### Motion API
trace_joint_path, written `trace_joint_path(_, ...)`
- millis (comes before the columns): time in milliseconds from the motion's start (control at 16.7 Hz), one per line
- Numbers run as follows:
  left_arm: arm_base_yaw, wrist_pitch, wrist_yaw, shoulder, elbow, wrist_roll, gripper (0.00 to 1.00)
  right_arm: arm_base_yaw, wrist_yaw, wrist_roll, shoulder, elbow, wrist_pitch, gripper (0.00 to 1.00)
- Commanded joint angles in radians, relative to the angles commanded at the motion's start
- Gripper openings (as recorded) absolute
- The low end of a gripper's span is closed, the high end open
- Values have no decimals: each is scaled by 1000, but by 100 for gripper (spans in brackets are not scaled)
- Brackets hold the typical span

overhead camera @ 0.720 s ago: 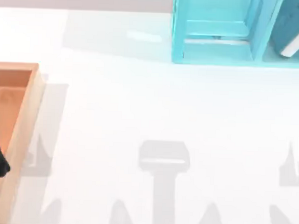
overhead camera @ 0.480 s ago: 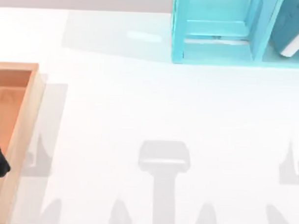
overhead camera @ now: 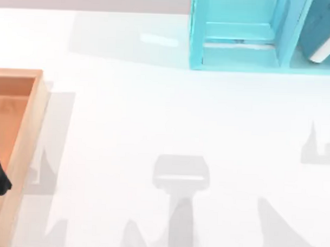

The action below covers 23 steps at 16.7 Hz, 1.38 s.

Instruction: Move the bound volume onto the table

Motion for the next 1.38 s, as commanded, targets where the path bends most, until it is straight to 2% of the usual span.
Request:
trace_joint_path(540,0,0,0,0,0,0,100,-38,-67,169,974,309,496,100)
trace_joint_path(780,0,0,0,0,0,0,100,-54,-89,230,1316,437,689,100)
trace_joint_path(1020,0,0,0,0,0,0,100,-64,-102,267,1511,528,820,100)
trace_joint_path(1380,0,0,0,0,0,0,100,-66,-104,274,1545,548,847,100)
